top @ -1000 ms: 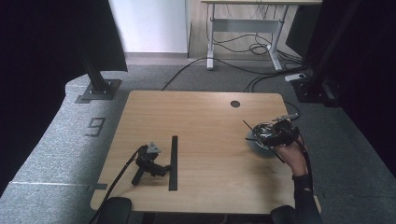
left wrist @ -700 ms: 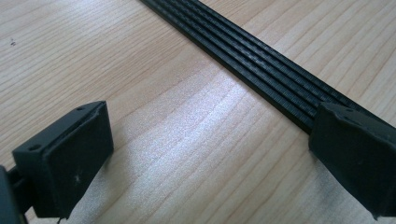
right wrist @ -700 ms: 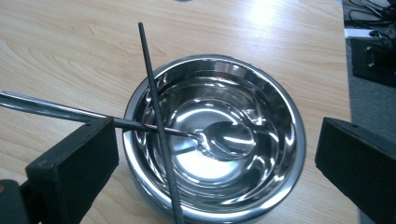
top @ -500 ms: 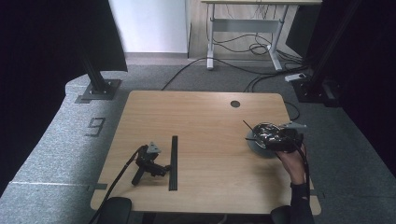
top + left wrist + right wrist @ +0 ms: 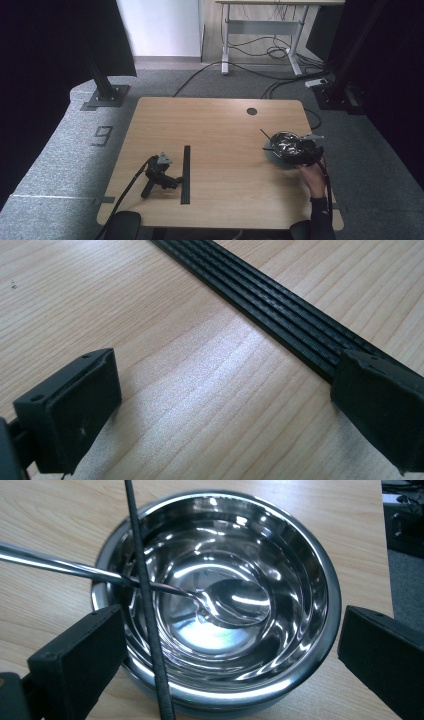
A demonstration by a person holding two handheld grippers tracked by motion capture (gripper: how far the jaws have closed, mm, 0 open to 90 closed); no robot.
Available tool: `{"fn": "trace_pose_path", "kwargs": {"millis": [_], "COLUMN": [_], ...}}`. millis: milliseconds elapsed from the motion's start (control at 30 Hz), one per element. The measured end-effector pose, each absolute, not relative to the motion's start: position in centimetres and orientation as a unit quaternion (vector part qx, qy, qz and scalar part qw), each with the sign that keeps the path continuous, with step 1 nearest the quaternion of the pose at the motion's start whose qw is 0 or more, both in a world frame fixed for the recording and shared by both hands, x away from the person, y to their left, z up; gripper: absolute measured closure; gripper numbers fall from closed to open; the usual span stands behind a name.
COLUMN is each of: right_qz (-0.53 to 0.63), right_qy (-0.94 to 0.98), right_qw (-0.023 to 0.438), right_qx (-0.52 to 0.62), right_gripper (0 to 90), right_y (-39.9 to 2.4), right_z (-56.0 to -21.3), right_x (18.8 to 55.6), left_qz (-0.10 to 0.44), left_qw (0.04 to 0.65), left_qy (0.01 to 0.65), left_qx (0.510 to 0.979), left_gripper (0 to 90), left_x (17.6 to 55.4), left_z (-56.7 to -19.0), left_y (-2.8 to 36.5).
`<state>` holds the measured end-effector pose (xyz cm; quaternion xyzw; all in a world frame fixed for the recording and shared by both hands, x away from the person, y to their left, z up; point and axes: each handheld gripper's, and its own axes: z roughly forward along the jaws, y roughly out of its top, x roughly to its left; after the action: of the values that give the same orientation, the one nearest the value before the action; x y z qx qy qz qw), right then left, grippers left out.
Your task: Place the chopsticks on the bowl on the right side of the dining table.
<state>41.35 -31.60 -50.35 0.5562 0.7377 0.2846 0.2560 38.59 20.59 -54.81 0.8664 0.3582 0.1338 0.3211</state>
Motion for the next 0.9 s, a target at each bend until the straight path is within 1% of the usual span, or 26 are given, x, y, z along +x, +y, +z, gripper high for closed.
{"fn": "trace_pose_path", "kwargs": {"millis": [900], "right_qz": [0.27], "right_qy": [0.698], "right_qw": [0.278], "right_qx": [0.603], "right_gripper": [0.0], "right_y": [-36.1], "right_z": [-50.7], "right_x": [41.0], "left_qz": [0.134], "left_qw": [0.322], "left_qy": [0.359], "left_qx": [0.866], "left_gripper": [0.0], "left_x": [38.6], "left_z": [-54.8], "left_y": [20.6]}}
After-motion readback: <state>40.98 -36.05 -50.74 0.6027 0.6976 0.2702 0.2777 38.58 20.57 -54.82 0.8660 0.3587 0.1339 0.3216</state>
